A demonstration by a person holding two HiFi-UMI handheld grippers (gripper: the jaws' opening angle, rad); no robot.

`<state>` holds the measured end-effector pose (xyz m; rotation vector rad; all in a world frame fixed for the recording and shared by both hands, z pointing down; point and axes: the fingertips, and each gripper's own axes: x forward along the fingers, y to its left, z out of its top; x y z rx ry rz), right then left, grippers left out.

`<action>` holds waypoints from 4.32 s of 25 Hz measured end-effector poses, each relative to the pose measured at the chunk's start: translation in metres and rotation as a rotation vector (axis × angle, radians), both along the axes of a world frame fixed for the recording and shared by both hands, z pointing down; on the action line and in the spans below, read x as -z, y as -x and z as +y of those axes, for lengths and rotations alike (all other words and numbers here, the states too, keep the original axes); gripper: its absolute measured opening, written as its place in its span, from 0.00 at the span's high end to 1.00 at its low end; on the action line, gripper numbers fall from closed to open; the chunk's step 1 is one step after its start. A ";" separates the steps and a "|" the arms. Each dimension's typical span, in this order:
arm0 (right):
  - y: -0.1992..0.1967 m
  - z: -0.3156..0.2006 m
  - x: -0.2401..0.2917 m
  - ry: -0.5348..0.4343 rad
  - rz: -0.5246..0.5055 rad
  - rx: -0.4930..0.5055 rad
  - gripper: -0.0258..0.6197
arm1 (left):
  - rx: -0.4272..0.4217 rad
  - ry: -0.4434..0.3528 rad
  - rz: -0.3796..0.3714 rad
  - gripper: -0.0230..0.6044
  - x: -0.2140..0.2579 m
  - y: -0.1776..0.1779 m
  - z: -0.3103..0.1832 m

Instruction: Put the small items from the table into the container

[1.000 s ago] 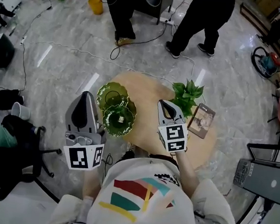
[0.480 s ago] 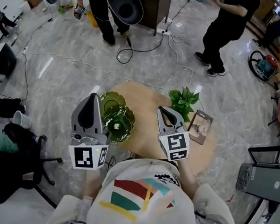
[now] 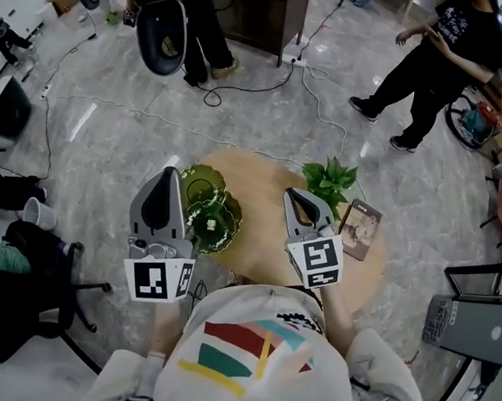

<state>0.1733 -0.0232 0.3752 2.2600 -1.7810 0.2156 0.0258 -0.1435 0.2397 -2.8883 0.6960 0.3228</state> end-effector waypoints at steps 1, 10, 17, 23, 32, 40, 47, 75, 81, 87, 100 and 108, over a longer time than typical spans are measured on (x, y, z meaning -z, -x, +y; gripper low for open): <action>0.001 0.000 0.000 0.001 0.001 0.002 0.94 | 0.001 -0.003 -0.005 0.95 0.000 0.000 0.000; 0.008 0.001 0.000 0.011 0.020 0.007 0.94 | 0.017 0.019 0.013 0.95 -0.002 0.011 -0.006; 0.001 0.014 0.001 0.011 0.020 -0.027 0.94 | -0.009 0.035 0.016 0.95 -0.004 0.005 0.001; -0.020 0.038 0.020 -0.071 0.010 -0.100 0.94 | -0.098 0.051 0.022 0.95 -0.004 -0.023 0.017; -0.077 0.157 -0.030 -0.073 -0.127 -0.355 0.94 | -0.413 0.167 -0.126 0.95 -0.060 -0.109 0.116; -0.098 0.230 -0.261 0.410 -0.205 -0.360 0.61 | -0.579 0.361 -0.326 0.95 -0.188 -0.164 0.182; -0.042 0.264 -0.464 0.938 -0.058 0.023 0.61 | -0.551 0.334 -0.414 0.95 -0.262 -0.172 0.173; -0.095 0.156 -0.146 0.482 0.188 -0.328 0.92 | -0.271 0.191 -0.118 0.95 -0.073 -0.106 0.083; -0.066 0.097 -0.043 0.221 0.224 -0.288 0.92 | -0.229 0.156 -0.060 0.95 -0.050 -0.084 0.075; -0.017 0.040 0.035 -0.073 0.082 -0.165 0.92 | -0.171 0.131 -0.046 0.95 -0.041 -0.059 0.073; 0.063 -0.049 0.050 -0.114 0.174 0.124 0.92 | 0.075 0.136 -0.032 0.95 -0.049 0.026 0.006; 0.102 -0.126 0.004 -0.026 0.103 0.341 0.92 | 0.280 0.202 -0.056 0.95 -0.074 0.096 -0.032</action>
